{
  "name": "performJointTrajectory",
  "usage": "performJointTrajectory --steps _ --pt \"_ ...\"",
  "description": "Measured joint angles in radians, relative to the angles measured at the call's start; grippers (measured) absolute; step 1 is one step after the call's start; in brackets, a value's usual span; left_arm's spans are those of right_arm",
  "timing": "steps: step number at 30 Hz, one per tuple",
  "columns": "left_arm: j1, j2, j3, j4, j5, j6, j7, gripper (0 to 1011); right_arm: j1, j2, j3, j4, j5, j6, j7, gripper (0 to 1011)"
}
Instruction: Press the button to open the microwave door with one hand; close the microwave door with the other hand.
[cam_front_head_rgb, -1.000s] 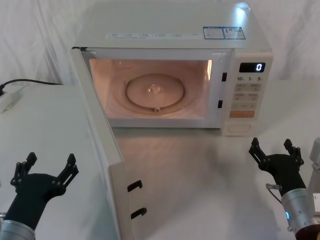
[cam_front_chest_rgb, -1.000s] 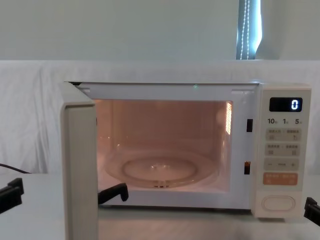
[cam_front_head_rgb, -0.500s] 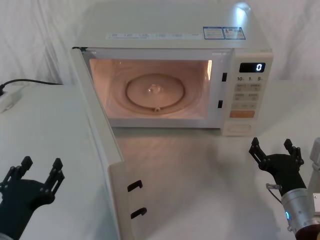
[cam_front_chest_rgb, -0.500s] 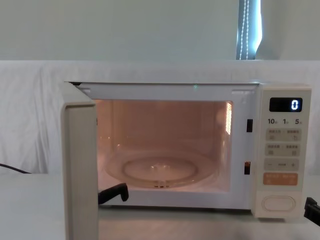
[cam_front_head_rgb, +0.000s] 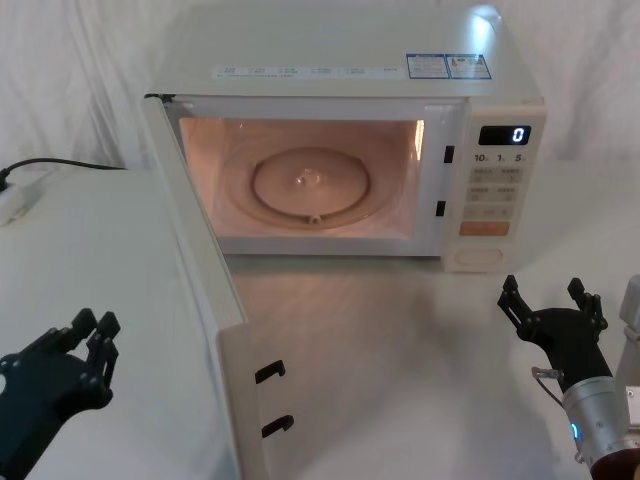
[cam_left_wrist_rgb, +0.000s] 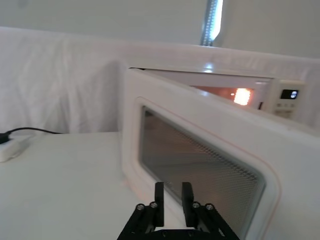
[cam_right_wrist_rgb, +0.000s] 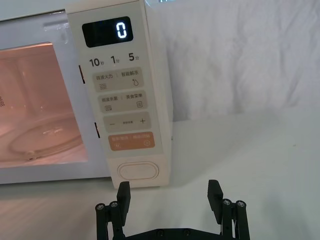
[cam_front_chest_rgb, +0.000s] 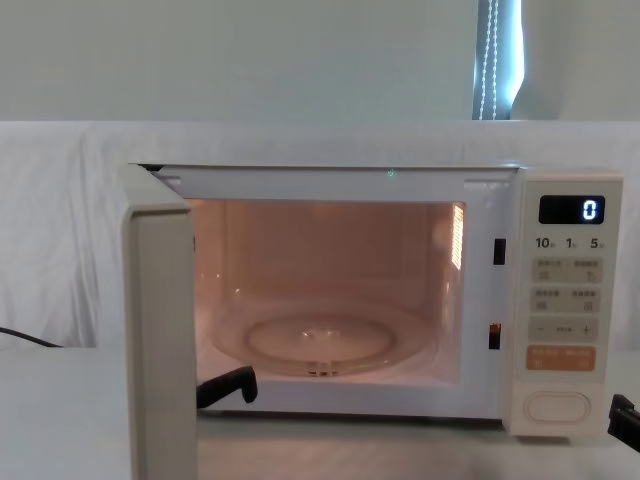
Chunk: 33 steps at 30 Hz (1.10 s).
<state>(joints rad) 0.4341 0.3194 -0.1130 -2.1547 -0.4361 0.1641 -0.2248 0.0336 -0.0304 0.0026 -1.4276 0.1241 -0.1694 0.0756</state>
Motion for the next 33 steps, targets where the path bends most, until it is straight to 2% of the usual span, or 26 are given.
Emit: performJointTrajectory --steps 3,5,6,9,20,33 --pt "-0.010 0.021 0.000 -0.003 -0.026 0.017 -0.018 156 0.000 0.000 0.000 0.000 0.000 0.000 0.000 1002" --pt "-0.017 0.032 0.002 -0.003 -0.038 0.027 -0.028 126 0.000 0.000 0.000 0.000 0.000 0.000 0.000 1002" --pt "-0.031 0.048 0.005 -0.002 -0.053 0.038 -0.038 44 0.000 0.000 0.000 0.000 0.000 0.000 0.000 1002" --pt "-0.046 0.063 0.010 0.001 -0.069 0.051 -0.049 0 0.000 0.000 0.000 0.000 0.000 0.000 0.000 1002" --pt "-0.143 0.126 0.049 0.032 -0.118 0.089 -0.083 0 0.000 0.000 0.000 0.000 0.000 0.000 0.000 1002" --pt "-0.265 0.145 0.144 0.108 -0.115 0.091 -0.066 0 0.000 0.000 0.000 0.000 0.000 0.000 0.000 1002"
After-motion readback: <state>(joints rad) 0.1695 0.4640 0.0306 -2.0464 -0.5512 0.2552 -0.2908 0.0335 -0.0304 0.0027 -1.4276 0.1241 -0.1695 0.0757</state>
